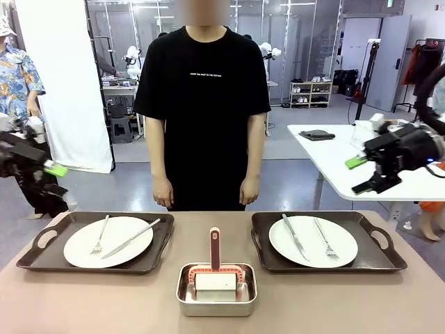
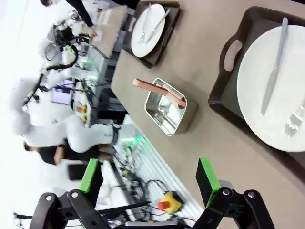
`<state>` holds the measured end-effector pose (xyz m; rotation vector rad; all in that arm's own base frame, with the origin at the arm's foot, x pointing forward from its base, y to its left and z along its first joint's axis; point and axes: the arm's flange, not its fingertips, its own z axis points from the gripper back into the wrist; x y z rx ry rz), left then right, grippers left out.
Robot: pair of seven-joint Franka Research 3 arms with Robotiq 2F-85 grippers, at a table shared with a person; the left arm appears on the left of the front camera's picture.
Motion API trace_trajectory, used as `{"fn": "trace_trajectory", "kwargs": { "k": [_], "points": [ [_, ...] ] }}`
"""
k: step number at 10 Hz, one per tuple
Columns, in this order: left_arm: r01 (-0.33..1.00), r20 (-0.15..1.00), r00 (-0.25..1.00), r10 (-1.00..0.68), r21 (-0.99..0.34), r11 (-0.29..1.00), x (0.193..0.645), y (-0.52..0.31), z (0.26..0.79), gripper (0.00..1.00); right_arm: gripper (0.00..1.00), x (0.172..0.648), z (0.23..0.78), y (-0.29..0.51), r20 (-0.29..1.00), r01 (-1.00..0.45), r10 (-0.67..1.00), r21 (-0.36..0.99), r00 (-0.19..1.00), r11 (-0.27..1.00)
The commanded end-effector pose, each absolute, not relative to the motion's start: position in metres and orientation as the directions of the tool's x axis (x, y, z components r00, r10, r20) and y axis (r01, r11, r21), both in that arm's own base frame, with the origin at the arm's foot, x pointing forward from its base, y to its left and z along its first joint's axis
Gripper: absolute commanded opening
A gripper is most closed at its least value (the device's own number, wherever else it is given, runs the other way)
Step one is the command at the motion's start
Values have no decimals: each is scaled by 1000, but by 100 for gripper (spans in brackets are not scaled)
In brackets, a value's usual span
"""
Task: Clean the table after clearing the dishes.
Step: When the left (or right) Handle tray is removed, use the left hand (or right hand) to clean the left (or right) side of the table with the Lint Roller.
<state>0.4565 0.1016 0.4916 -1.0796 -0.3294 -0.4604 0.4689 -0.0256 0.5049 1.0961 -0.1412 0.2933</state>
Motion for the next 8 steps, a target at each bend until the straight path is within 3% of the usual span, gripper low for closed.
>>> {"fn": "trace_trajectory", "kwargs": {
  "k": [1, 4, 8],
  "points": [
    [475, 488, 873, -28, -833, 284, 459, 148, 495, 100, 100, 477, 503, -72, 236, -254, 95, 914, 967, 316],
    [276, 305, 939, 157, -944, 182, 441, 223, 468, 100, 100, 464, 488, -159, 220, -214, -6, 953, 975, 217],
    [147, 199, 934, 297, -971, 186, 403, 293, 430, 100, 100, 417, 454, -264, 159, -132, -197, 981, 967, 144]
  ]
}}
